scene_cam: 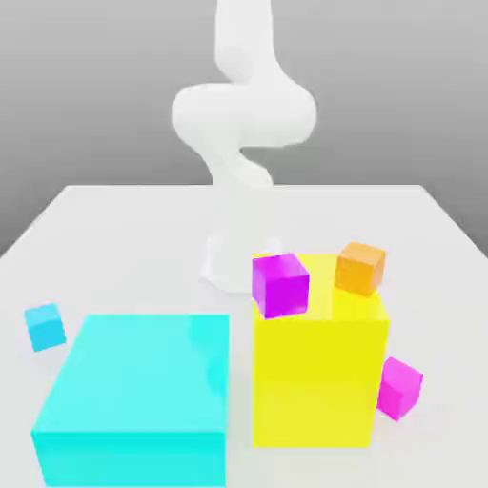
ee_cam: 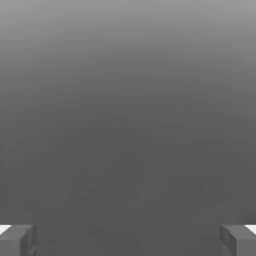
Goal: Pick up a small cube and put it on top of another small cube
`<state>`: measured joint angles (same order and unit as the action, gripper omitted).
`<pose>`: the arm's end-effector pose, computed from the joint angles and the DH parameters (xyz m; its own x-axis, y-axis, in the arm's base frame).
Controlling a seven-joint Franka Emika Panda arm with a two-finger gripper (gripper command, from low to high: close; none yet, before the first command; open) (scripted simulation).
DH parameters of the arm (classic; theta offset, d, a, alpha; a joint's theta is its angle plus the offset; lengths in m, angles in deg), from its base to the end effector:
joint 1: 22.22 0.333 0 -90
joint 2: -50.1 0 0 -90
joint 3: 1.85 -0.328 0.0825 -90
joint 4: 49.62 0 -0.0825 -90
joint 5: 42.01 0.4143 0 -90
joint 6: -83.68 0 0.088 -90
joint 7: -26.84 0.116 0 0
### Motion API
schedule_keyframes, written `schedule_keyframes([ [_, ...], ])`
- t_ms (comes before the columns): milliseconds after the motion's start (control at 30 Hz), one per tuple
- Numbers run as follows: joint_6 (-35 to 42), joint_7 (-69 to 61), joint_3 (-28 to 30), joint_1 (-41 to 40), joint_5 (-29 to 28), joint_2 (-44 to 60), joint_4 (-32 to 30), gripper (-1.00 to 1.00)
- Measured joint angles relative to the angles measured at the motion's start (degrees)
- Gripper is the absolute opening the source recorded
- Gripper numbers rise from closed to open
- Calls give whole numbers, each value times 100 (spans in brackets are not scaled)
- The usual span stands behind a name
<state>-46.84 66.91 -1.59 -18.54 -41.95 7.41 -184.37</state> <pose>0.3956 0.0231 0.6615 0.6374 -0.6080 0.4733 -0.4567 -0.7928 -0.4035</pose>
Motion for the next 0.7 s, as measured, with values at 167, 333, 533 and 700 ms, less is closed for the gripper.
schedule_keyframes([
  [167, 305, -1424, 3, 836, 26, 804, -699, 0],
  [333, 592, -2762, -96, 1548, 44, 1555, -1360, 0],
  [533, -476, -3021, -130, 1683, 43, 2344, -1972, -100],
  [700, -467, -3044, -130, 1684, 78, 2344, -1972, -100],
])
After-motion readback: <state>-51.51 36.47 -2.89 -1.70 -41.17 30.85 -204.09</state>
